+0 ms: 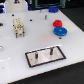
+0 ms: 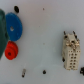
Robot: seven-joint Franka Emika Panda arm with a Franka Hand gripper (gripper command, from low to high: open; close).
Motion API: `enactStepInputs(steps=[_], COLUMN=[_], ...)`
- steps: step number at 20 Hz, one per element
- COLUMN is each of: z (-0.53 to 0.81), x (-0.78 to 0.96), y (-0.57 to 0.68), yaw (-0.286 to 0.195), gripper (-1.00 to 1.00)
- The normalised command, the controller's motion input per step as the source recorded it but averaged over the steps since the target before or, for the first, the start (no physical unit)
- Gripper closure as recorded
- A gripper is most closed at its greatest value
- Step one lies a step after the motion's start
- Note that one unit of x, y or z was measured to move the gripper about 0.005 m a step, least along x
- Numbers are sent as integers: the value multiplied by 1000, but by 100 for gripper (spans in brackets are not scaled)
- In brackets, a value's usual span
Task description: Insert the blue gear onto the right peg, followed by the red gear
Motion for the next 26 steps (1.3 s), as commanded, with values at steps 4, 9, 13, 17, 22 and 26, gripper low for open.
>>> enactStepInputs(steps=[4, 9, 13, 17, 22, 26], z=[-32, -54, -303, -444, -527, -577], x=[-465, -434, -260, -161, -141, -145], y=[726, 726, 652, 481, 360, 209], yaw=[0, 0, 0, 0, 0, 0], gripper=[-100, -100, -100, -100, -100, -100])
